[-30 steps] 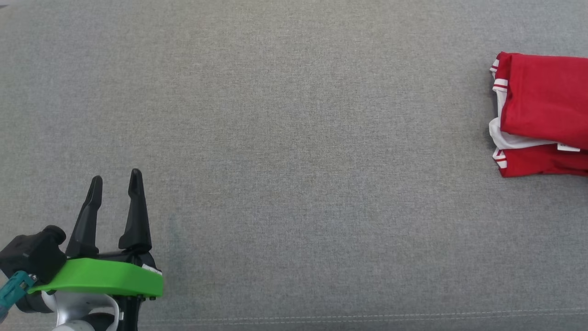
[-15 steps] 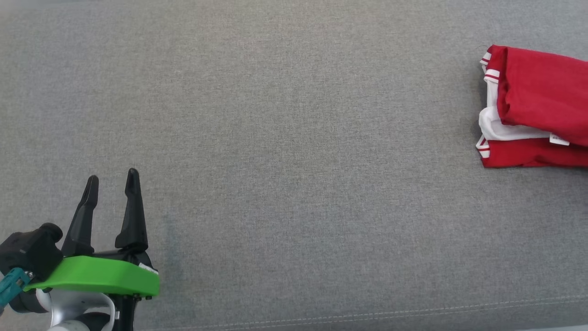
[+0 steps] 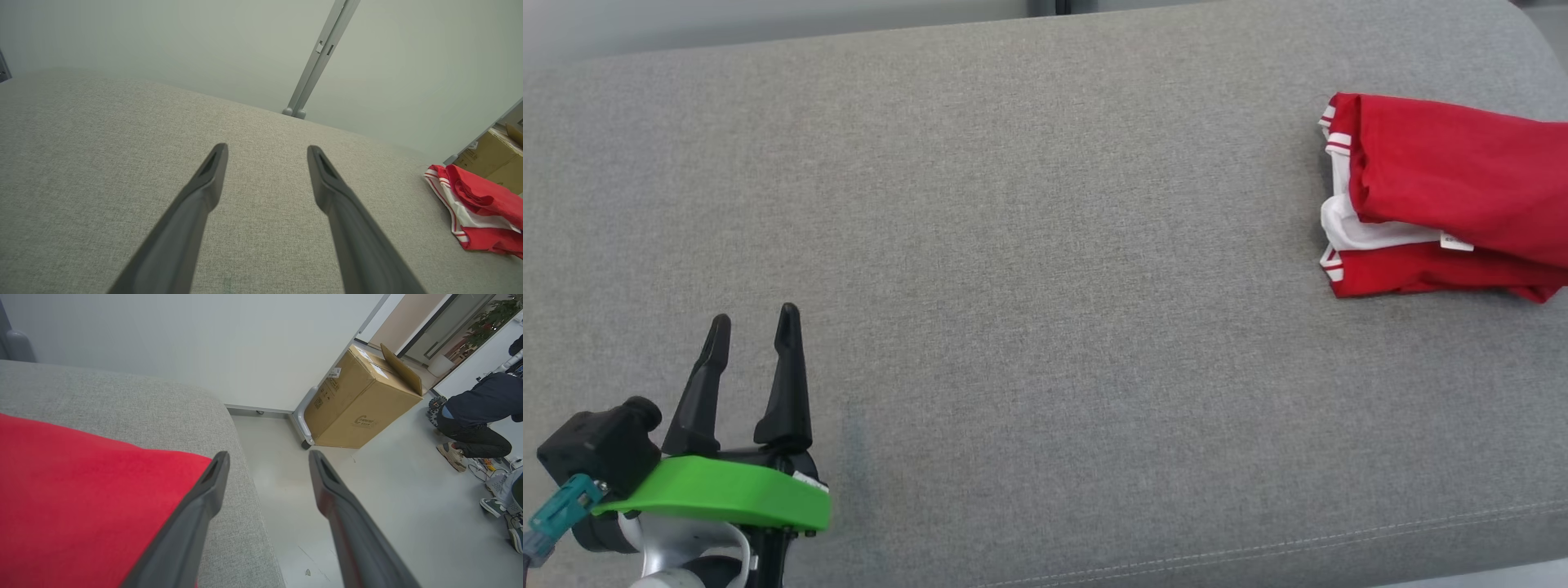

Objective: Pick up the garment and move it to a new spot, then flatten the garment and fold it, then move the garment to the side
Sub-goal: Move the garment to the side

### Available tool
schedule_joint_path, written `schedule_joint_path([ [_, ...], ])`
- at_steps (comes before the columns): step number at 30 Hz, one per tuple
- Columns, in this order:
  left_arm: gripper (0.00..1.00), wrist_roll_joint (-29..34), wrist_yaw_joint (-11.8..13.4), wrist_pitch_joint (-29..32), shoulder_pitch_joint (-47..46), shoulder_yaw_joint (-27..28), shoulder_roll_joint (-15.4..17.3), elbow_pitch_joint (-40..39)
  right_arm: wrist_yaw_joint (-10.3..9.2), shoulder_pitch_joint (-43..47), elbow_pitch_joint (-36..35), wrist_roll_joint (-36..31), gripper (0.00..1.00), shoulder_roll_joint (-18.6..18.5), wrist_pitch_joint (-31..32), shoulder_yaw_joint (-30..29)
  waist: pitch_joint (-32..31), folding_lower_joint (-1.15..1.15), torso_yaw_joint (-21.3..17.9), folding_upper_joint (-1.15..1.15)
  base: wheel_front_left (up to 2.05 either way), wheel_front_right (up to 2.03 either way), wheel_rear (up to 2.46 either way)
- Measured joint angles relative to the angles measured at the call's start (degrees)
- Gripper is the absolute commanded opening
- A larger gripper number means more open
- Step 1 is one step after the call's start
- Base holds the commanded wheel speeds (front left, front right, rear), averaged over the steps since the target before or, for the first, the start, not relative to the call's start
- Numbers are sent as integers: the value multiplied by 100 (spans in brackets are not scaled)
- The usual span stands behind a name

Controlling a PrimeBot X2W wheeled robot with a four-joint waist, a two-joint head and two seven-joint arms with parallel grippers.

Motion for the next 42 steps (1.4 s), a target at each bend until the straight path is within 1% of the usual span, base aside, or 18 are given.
schedule_joint_path([
  [2, 100, -122, -37, -51, -2, -46, -27, 44, -4, -154, -134, -33, 100, -1, -101, 14, -75, 0, -56, 0, 0, 0, 0],
  [5, 100, -233, -57, -103, -13, -114, -65, 194, 19, -291, -352, -42, 100, 153, -252, 40, -205, 0, -146, 0, 0, 0, 0],
  [9, 100, -243, -107, -265, -103, -231, -112, 393, 124, -354, -624, -53, 100, 504, -353, 149, -410, 0, -269, 0, 0, 0, 0],
  [11, 100, -203, -155, -357, -135, -258, -111, 494, 209, -354, -730, -80, 100, 686, -402, 245, -524, 0, -329, 0, 0, 0, 0],
  [14, 100, -187, -156, -471, -148, -336, -113, 656, 266, -330, -889, -93, 100, 955, -466, 325, -712, 0, -418, 0, 0, 0, 0],
  [16, 100, -190, -156, -538, -147, -399, -121, 764, 314, -256, -990, -73, 100, 1110, -504, 333, -847, 0, -474, 0, 0, 0, 0],
  [22, 100, -132, -156, -728, -138, -428, -130, 951, 313, 291, -1249, 183, 100, 1585, -556, 236, -1246, 0, -622, 0, 0, 0, 0],
  [25, 100, -78, -155, -757, -125, -516, -131, 1035, 281, 636, -1418, 347, 100, 1724, -605, 123, -1419, 0, -673, 0, 0, 0, 0],
  [29, 100, 73, -149, -816, 15, -556, -133, 1125, 96, 1040, -1647, 471, 100, 1860, -622, -112, -1593, 0, -697, 0, 0, 0, 0],
  [31, 100, 209, -147, -858, 87, -553, -133, 1170, 45, 1241, -1784, 492, 100, 1983, -623, -200, -1645, 0, -691, 0, 0, 0, 0],
  [33, 100, 254, -147, -891, 110, -541, -134, 1192, 44, 1352, -1874, 491, 100, 2026, -623, -211, -1658, 0, -679, 0, 0, 0, 0],
  [36, 100, 266, -137, -923, 204, -435, -133, 1277, -7, 1604, -2254, 388, 100, 2140, -622, -337, -1677, 0, -629, 0, 0, 0, 0],
  [38, 100, 319, -96, -956, 293, -412, -131, 1303, -42, 1686, -2515, 264, 100, 2149, -622, -420, -1685, 0, -595, 0, 0, 0, 0],
  [42, 100, 456, -90, -1005, 456, -380, -132, 1407, -49, 1995, -2933, 12, 100, 2156, -623, -639, -1696, 0, -520, 0, 0, 0, 0],
])
